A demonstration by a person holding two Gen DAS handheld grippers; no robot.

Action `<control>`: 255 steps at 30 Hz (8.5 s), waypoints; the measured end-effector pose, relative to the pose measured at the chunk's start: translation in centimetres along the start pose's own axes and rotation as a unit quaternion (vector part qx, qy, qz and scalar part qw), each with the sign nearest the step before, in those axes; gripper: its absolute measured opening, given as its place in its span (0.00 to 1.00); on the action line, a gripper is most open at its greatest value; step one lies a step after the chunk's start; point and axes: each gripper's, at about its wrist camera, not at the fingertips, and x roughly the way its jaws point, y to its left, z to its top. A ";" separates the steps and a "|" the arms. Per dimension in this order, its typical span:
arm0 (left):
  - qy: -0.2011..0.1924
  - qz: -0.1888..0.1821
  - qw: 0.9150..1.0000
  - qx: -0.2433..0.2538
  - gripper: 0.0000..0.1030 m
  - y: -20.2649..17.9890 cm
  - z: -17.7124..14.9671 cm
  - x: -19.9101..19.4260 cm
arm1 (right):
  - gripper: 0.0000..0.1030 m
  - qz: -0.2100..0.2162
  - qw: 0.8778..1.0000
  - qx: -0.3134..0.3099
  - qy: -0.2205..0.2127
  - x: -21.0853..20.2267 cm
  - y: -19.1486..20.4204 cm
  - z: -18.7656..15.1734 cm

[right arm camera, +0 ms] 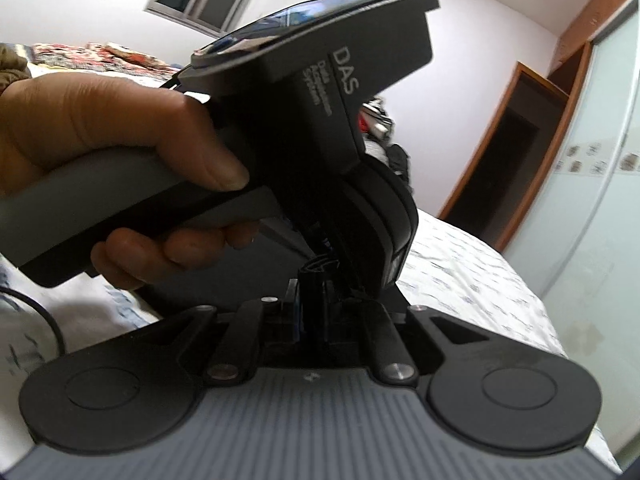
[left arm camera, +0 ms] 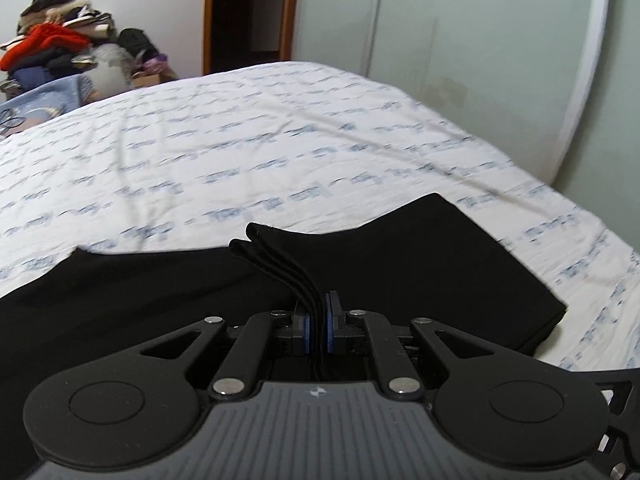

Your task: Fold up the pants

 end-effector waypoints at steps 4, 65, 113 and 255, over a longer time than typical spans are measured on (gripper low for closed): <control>-0.006 0.024 1.000 0.012 0.06 1.5 -0.8 -0.9 | 0.10 0.027 1.000 -0.003 -0.008 0.6 1.0 0.6; 0.023 0.111 0.991 0.078 0.63 1.4 -4.1 -2.6 | 0.12 -0.023 0.980 0.138 0.141 0.4 -11.7 -4.0; 0.019 0.174 0.984 -0.036 0.71 10.1 -7.9 -7.9 | 0.69 0.005 0.990 0.067 0.121 2.7 -2.7 1.1; -0.168 0.088 0.907 -0.377 0.20 18.8 -2.9 -21.1 | 0.11 0.121 0.990 -0.035 -0.067 2.6 12.6 9.6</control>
